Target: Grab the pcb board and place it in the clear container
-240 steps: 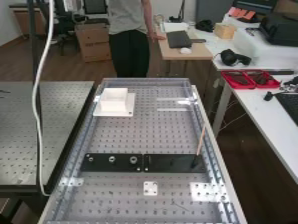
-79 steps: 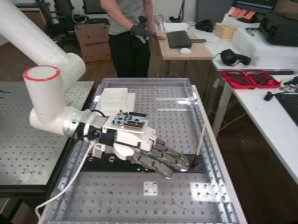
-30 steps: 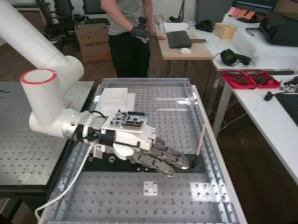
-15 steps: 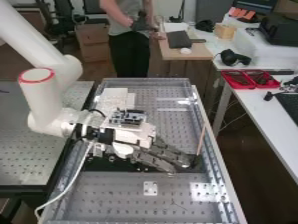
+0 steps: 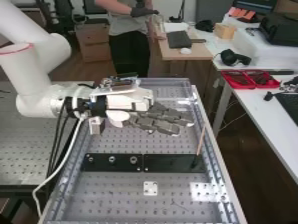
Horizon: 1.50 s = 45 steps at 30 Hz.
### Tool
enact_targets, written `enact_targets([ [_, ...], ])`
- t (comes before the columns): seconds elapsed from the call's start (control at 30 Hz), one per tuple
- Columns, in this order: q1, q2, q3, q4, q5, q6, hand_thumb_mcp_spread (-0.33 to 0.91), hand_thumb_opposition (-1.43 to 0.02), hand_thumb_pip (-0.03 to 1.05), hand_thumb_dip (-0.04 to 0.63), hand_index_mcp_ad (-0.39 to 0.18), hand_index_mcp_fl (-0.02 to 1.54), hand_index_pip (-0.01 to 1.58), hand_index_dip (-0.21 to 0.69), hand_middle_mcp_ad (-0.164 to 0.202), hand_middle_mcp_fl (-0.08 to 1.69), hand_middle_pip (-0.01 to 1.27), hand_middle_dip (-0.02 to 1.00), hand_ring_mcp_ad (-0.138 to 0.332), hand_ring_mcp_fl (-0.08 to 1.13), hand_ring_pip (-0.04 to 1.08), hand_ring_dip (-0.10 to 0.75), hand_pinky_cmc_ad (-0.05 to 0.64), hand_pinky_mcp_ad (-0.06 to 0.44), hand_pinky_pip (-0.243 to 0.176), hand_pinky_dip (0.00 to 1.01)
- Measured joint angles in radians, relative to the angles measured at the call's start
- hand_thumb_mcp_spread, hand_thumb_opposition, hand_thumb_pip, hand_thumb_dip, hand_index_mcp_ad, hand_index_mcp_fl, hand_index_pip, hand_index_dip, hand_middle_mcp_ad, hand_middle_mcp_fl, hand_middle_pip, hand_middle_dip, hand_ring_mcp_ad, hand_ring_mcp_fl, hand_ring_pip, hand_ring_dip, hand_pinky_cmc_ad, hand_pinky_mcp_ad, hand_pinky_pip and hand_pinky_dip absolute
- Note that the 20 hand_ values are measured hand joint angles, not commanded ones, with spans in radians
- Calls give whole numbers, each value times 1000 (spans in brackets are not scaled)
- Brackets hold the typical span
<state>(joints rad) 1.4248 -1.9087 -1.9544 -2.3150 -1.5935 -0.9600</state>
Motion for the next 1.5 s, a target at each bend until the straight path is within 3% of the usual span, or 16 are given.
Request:
enact_targets([
  [0.2, 63, 72, -23, 44, -33, 65, 452, -922, 661, 251, -23, 552, 1511, 31, 56, 188, 134, 140, 119, 33, 80, 24, 342, 133, -61, 286],
  [0.27, 87, 82, -23, 57, -54, 109, 452, -922, 661, 251, -23, 555, 1511, 31, 59, 187, 134, 140, 119, 31, 80, 24, 342, 133, -61, 286],
  [0.53, 162, 82, 2, 102, -148, 259, 452, -922, 649, 251, -24, 552, 1508, 33, 61, 188, 134, 140, 122, 45, 80, 24, 342, 133, -61, 286],
  [0.67, 187, 50, 27, 118, -191, 300, 452, -922, 649, 251, -24, 555, 1508, 33, 61, 188, 134, 140, 122, 45, 80, 21, 342, 133, -61, 284],
  [1.13, 246, -117, 146, 84, -222, 370, 452, -922, 648, 251, -23, 552, 1508, 49, 63, 197, 134, 140, 126, 45, 80, 21, 342, 133, -61, 269],
  [1.5, 272, -214, 203, -3, -156, 365, 452, -922, 648, 251, -23, 552, 1508, 47, 66, 197, 134, 140, 126, 45, 80, 24, 342, 133, -61, 253],
])
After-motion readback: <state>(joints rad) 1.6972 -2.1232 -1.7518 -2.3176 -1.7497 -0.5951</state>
